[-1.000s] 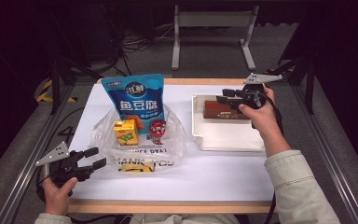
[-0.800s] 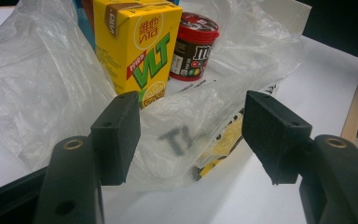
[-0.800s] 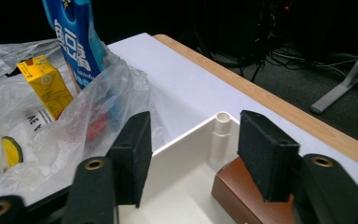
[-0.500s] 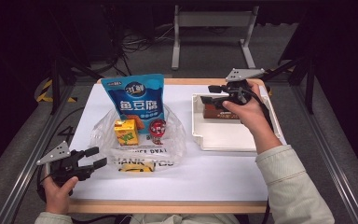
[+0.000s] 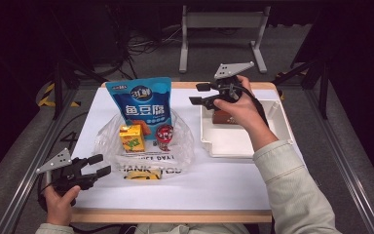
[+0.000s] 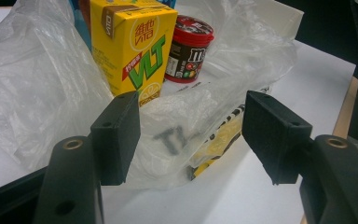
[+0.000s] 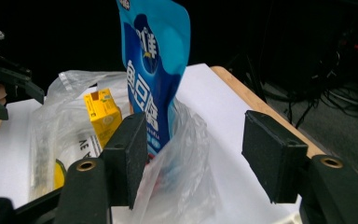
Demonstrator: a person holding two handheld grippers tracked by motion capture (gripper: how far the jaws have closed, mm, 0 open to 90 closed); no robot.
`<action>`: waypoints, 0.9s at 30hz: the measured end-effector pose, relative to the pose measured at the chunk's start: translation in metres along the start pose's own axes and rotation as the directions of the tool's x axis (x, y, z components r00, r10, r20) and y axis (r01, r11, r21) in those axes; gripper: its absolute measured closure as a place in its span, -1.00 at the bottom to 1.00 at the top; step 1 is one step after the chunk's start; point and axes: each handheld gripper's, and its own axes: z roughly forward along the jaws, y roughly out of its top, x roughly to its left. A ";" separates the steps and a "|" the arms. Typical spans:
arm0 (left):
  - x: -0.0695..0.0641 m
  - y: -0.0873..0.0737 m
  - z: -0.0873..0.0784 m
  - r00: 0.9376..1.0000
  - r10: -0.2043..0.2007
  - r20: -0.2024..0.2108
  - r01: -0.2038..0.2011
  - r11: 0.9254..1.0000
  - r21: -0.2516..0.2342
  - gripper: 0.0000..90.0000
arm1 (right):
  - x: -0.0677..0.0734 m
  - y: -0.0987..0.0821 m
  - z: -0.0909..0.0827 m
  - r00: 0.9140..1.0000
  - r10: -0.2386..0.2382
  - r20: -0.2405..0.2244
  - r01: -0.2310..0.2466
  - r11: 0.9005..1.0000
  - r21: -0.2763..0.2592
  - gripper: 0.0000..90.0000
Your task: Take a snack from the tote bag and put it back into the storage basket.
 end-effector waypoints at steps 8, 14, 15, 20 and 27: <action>-0.007 -0.002 -0.002 0.999 0.018 -0.030 -0.017 1.000 0.026 -0.17 | 0.004 0.009 0.018 0.998 -0.014 -0.053 0.012 0.999 -0.036 -0.08; -0.006 -0.004 -0.005 0.999 0.012 -0.036 -0.011 1.000 0.025 -0.17 | 0.006 0.017 0.034 0.995 0.005 -0.098 -0.010 0.998 -0.055 -0.14; -0.006 -0.005 -0.006 0.999 0.010 -0.035 -0.009 1.000 0.023 -0.17 | 0.005 0.018 0.036 0.995 0.003 -0.101 -0.008 0.999 -0.049 -0.16; -0.005 -0.005 -0.006 0.999 0.009 -0.033 -0.009 1.000 0.021 -0.17 | 0.007 0.024 0.052 0.994 -0.024 -0.108 0.020 0.999 -0.035 -0.19; -0.003 -0.004 -0.005 1.000 0.010 -0.024 -0.009 1.000 0.017 -0.17 | 0.005 0.022 0.075 0.994 -0.014 -0.109 0.011 0.999 -0.030 -0.25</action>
